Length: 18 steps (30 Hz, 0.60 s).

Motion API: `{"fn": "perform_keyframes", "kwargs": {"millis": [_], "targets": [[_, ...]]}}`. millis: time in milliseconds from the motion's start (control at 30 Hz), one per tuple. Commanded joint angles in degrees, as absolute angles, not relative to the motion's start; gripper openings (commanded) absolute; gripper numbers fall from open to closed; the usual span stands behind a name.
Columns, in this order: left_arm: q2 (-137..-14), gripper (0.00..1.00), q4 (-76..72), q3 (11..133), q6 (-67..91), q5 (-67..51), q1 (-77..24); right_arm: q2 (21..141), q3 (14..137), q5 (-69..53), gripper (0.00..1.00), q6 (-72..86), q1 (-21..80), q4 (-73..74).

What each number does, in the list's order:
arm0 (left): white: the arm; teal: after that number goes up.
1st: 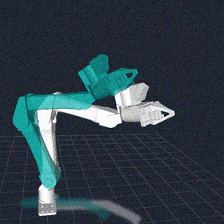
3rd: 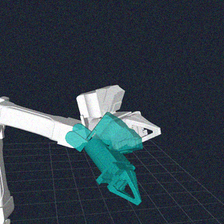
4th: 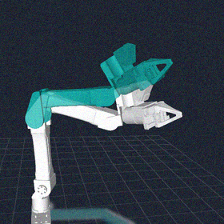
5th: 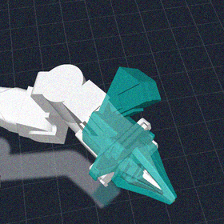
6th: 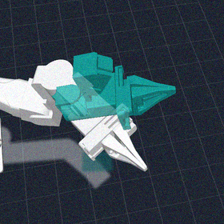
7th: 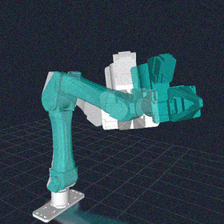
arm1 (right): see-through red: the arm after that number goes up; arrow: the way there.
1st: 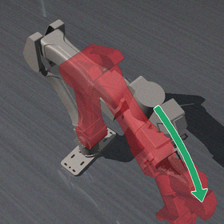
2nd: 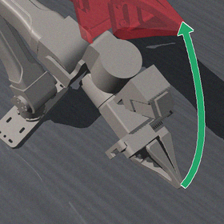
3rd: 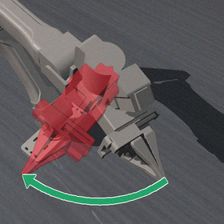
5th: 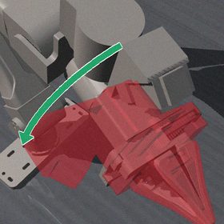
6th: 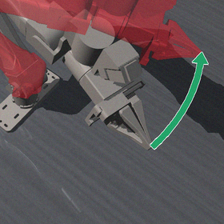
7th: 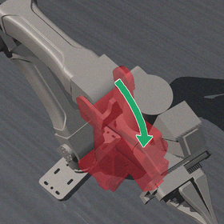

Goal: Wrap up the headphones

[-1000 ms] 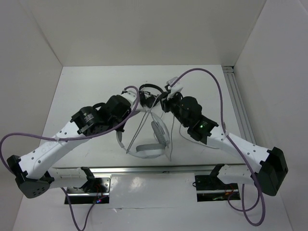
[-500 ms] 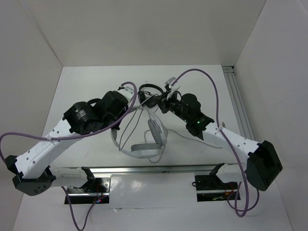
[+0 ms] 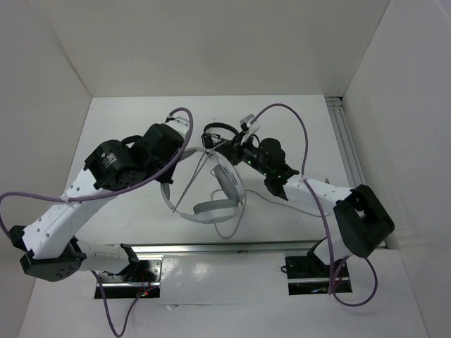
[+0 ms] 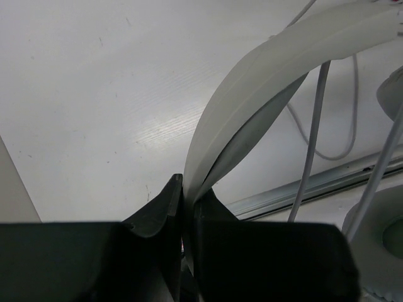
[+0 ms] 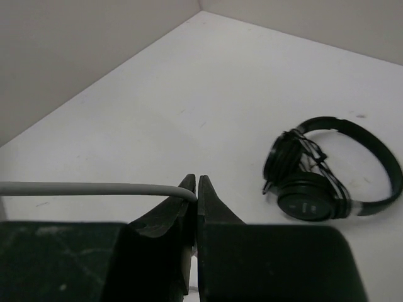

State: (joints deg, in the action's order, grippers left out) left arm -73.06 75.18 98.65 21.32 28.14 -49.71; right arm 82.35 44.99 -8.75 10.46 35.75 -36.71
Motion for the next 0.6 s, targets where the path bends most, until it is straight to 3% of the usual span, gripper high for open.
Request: {"fn": "perform_keyframes", "kwargs": {"millis": [0,167,333,567], "targets": [[-70.5,0.00,71.5,105.0,22.8,20.9,-49.9,86.8,46.1,-13.4,0.06,13.4,34.6,-41.0],[-71.0,0.00,70.2,110.0,25.2,19.7,-49.9,91.6,46.8,-24.0,0.18,20.5,35.9,-51.1],[-71.5,0.00,69.4,114.1,26.4,19.2,-49.9,101.2,49.7,-26.4,0.46,27.2,39.3,-60.8],[-72.2,0.00,70.0,120.9,29.4,30.4,-49.9,112.2,52.0,-26.5,0.48,30.3,41.7,-66.0]]}}
